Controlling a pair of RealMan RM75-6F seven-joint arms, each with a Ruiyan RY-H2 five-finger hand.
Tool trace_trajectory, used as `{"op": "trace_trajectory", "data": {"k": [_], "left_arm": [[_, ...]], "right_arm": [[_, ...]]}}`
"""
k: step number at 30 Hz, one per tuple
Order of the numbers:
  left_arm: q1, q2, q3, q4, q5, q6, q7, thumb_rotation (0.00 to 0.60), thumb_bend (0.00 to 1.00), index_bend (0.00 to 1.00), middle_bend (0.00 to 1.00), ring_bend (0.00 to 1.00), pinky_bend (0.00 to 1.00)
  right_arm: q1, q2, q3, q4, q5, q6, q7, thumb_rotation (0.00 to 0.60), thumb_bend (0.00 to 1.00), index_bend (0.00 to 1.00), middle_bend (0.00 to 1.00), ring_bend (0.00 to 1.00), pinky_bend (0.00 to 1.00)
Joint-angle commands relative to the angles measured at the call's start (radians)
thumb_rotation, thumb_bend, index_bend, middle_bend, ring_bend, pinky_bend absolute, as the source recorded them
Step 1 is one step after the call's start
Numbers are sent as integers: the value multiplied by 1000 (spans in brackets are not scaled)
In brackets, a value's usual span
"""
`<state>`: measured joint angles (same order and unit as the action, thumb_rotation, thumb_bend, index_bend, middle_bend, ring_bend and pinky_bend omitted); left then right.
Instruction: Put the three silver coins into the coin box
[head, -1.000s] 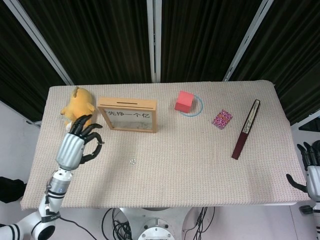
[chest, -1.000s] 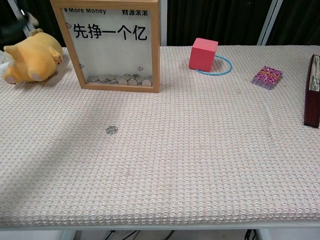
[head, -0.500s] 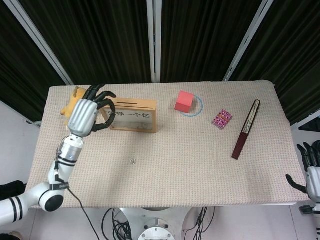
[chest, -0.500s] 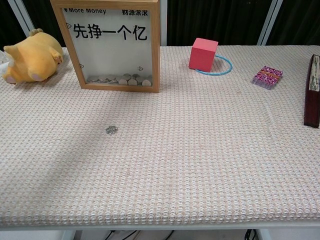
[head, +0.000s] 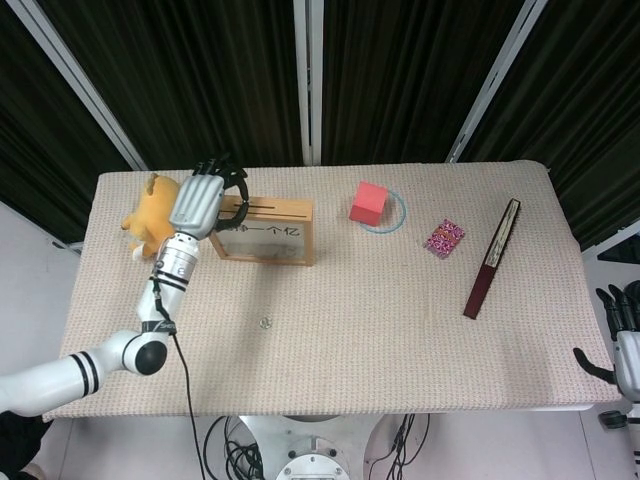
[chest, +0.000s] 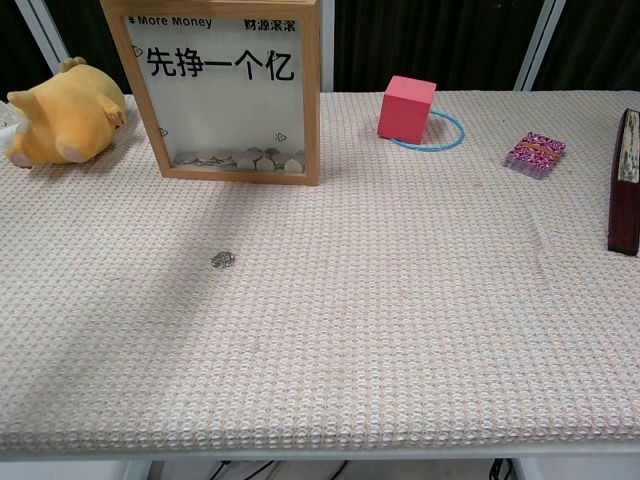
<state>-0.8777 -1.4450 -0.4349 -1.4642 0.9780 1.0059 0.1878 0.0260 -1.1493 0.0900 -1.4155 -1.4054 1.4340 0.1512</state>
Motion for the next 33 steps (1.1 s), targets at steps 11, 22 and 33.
{"op": "trace_trajectory", "data": {"k": [11, 22, 33], "left_arm": [[-22, -17, 11, 37, -35, -19, -18, 600, 417, 613, 288, 79, 114], [-18, -4, 33, 25, -31, -23, -28, 600, 388, 355, 274, 79, 110], [20, 32, 49, -89, 87, 92, -40, 600, 312, 82, 247, 78, 112]], "right_arm": [[0, -3, 1, 9, 3, 0, 4, 600, 176, 0, 0, 0, 0], [1, -2, 0, 5, 0, -1, -2, 600, 176, 0, 0, 0, 0], [7, 6, 5, -12, -2, 1, -16, 600, 176, 0, 0, 0, 0]]}}
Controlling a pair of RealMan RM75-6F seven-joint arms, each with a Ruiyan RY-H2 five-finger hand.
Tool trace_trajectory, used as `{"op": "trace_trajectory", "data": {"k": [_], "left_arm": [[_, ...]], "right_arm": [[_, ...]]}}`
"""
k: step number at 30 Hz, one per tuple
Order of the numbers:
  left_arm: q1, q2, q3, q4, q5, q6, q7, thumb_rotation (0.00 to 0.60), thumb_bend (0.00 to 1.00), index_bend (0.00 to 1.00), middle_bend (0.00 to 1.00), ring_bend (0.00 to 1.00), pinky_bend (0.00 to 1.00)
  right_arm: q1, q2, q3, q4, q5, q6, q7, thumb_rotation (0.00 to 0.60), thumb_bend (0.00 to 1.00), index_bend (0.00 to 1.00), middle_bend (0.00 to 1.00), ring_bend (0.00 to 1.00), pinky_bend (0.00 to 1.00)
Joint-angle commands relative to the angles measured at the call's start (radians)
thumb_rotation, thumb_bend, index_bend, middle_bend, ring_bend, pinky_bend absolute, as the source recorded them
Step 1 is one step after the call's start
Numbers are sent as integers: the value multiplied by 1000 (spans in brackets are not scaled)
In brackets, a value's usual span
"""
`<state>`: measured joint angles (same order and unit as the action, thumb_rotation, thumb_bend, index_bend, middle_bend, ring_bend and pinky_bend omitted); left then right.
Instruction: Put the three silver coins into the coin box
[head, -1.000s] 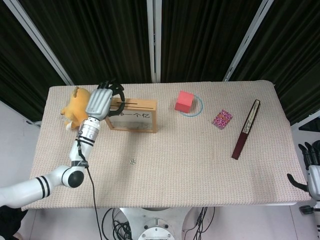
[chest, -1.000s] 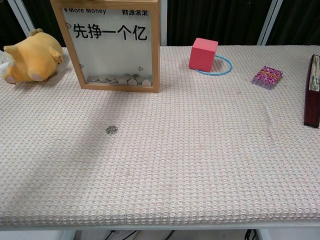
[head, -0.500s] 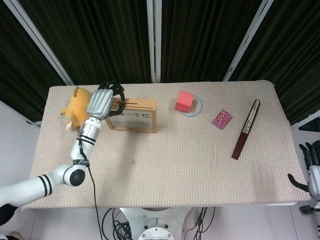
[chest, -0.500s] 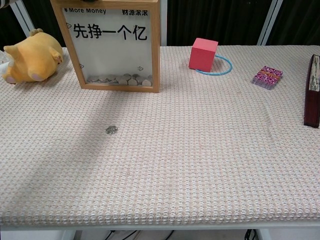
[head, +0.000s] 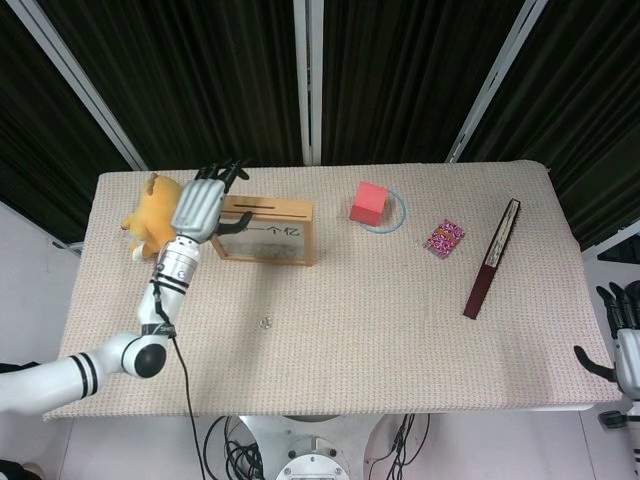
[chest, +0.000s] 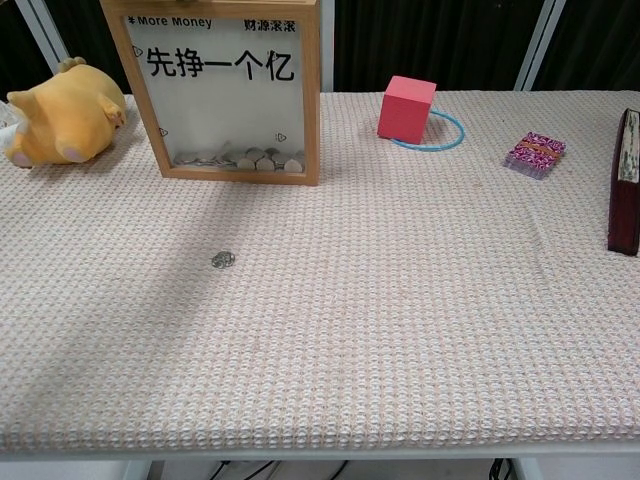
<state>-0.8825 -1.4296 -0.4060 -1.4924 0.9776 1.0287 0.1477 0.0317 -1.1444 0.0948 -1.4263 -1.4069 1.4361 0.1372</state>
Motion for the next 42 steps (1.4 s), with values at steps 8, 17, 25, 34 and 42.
{"op": "trace_trajectory", "data": {"k": [8, 17, 25, 34, 42], "left_arm": [[142, -5, 277, -164, 554, 317, 50, 600, 312, 192, 253, 78, 122], [295, -100, 476, -30, 671, 386, 11, 600, 309, 336, 265, 86, 118], [336, -204, 495, 166, 650, 329, -36, 600, 253, 340, 230, 67, 96], [346, -287, 462, 247, 594, 245, -78, 600, 239, 356, 188, 34, 81], [332, -333, 420, 303, 556, 181, -117, 600, 240, 383, 186, 34, 77]], "right_arm": [[5, 4, 6, -13, 8, -4, -13, 600, 176, 0, 0, 0, 0], [-5, 8, 2, -19, 7, 12, -28, 600, 176, 0, 0, 0, 0], [-15, 6, 0, -29, 5, 30, -44, 600, 176, 0, 0, 0, 0], [-18, 10, -2, -30, 9, 26, -44, 600, 176, 0, 0, 0, 0], [-15, 11, 1, -28, 17, 18, -40, 600, 176, 0, 0, 0, 0]]}}
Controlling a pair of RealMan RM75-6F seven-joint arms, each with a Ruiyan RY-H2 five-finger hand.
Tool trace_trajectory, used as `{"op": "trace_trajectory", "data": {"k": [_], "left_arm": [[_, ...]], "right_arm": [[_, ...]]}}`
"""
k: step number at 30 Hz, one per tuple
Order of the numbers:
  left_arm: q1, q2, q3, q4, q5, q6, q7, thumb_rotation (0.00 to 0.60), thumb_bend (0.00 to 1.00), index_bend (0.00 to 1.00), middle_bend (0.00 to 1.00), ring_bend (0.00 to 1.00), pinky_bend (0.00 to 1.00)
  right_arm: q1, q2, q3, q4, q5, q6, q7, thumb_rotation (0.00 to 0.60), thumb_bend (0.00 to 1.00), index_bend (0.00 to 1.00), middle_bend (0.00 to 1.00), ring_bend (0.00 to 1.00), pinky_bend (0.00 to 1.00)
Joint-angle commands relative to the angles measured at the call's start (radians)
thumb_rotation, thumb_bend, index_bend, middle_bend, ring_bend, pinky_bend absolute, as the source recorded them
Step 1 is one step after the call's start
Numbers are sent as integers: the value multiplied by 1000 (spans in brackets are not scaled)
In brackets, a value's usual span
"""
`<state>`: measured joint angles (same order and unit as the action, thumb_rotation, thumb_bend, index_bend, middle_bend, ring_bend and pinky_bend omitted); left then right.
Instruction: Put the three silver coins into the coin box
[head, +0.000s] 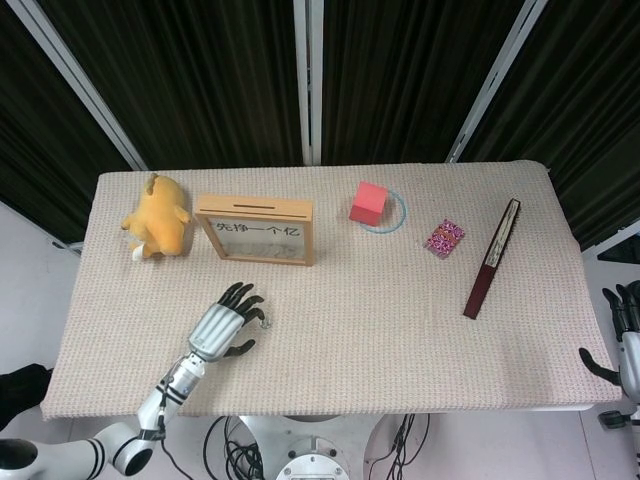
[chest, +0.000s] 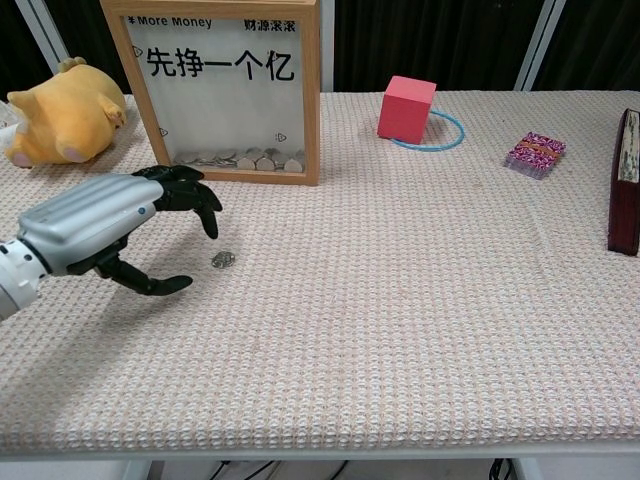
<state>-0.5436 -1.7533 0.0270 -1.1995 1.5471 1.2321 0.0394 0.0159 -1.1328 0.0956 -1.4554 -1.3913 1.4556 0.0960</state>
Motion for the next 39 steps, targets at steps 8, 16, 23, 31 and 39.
{"op": "trace_trajectory", "data": {"k": [8, 16, 23, 31, 39], "left_arm": [[-8, -29, -25, 33, -32, -58, -1, 600, 243, 383, 186, 34, 75], [-11, -43, -41, 37, -40, -74, -8, 600, 245, 392, 186, 33, 76], [-17, -53, -51, 45, -47, -91, -10, 600, 256, 418, 187, 34, 76], [-19, -58, -57, 50, -48, -97, -14, 600, 263, 434, 186, 34, 76], [-24, -70, -65, 60, -46, -99, -29, 600, 310, 450, 193, 34, 77]], "right_arm": [[2, -5, -1, 15, 3, -10, 10, 600, 176, 0, 0, 0, 0], [1, -3, -2, 15, 0, -8, 12, 600, 176, 0, 0, 0, 0], [0, -2, -3, 10, -5, -4, 8, 600, 176, 0, 0, 0, 0], [1, 0, -5, 5, -7, -7, 4, 600, 176, 0, 0, 0, 0], [2, -2, -6, 2, -8, -8, -1, 600, 176, 0, 0, 0, 0]]}}
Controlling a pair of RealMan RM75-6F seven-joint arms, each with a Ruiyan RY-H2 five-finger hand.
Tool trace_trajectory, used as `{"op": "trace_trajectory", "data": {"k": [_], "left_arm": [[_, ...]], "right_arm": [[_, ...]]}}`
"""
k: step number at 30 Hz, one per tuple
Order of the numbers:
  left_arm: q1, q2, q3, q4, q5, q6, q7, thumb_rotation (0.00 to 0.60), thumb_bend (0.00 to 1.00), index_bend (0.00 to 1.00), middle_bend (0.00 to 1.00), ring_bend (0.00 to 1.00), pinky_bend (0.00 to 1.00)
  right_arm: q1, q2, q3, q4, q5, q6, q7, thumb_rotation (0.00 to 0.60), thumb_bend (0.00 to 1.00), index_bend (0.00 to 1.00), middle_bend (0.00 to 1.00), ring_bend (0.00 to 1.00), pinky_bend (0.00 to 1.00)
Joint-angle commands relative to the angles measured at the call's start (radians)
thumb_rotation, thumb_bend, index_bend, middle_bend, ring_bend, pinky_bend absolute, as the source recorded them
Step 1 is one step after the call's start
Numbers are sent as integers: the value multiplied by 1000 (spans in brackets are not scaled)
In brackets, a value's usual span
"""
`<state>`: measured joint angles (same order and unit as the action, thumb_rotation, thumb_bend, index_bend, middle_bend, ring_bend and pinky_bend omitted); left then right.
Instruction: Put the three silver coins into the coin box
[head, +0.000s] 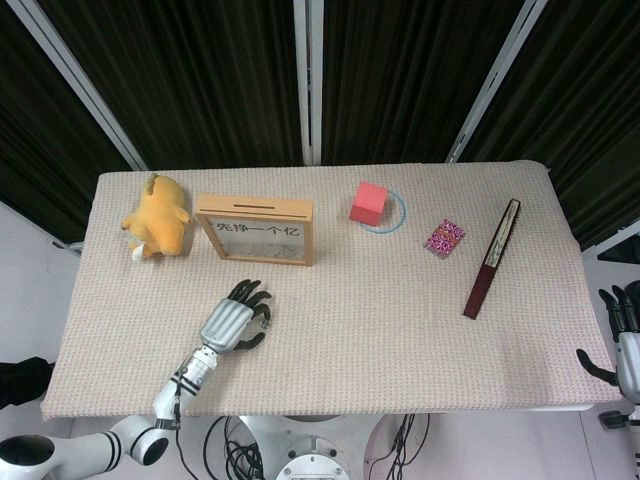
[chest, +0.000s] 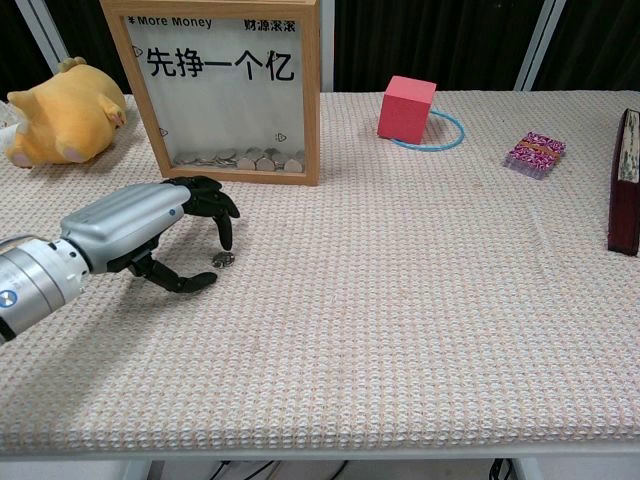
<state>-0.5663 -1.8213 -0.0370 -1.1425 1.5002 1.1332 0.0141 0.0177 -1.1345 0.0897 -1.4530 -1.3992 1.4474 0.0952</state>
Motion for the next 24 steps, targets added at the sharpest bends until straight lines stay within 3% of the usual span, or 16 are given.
{"op": "trace_trajectory", "data": {"k": [1, 24], "left_arm": [[-2, -4, -1, 4, 1, -1, -6, 600, 310, 452, 193, 34, 77], [-1, -22, 9, 51, 3, -22, -28, 600, 321, 453, 197, 34, 74]], "right_arm": [[0, 0, 0, 0, 0, 0, 0, 600, 176, 0, 0, 0, 0], [-1, -11, -1, 23, 6, -8, 15, 600, 176, 0, 0, 0, 0]]}}
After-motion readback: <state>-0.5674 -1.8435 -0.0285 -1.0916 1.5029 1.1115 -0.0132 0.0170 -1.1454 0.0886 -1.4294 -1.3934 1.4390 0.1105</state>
